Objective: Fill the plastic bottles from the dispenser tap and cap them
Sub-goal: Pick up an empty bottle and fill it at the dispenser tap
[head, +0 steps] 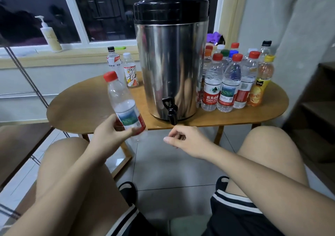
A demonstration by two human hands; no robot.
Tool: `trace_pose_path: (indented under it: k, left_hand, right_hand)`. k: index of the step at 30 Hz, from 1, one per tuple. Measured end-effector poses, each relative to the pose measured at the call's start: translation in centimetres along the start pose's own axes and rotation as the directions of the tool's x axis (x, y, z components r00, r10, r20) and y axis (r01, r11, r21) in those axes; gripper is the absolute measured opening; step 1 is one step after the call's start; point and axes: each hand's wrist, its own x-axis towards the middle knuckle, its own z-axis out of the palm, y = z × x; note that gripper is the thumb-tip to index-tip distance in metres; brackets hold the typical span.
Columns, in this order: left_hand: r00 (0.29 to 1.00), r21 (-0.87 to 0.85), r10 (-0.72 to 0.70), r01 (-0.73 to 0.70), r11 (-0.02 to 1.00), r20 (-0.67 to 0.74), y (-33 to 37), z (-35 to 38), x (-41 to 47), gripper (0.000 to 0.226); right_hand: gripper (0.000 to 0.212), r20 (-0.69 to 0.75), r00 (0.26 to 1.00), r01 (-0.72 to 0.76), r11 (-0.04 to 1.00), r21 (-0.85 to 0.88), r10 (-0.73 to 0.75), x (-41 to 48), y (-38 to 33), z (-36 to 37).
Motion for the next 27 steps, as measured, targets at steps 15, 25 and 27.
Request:
trace_pose_path:
  k: [15,25,27]
  left_hand:
    - [0.891,0.288,0.039,-0.187,0.939,0.452,-2.9,6.5,-2.2,0.060]
    - [0.956,-0.068,0.223,-0.213,0.975,0.193,-0.6,4.9,-2.4,0.046]
    - [0.946,-0.015,0.264,-0.266,0.964,0.190,-0.6,4.9,-2.5,0.034]
  right_hand:
    - [0.073,0.182,0.983,-0.005,0.991,0.132,-0.019,-0.6,0.5,1.6]
    - [0.058,0.348,0.927,-0.013,0.938,-0.348,0.142,-1.1,1.5,0.7]
    - [0.059,0.374,0.917,0.017,0.923,-0.384,0.139,-1.3,1.4,1.1]
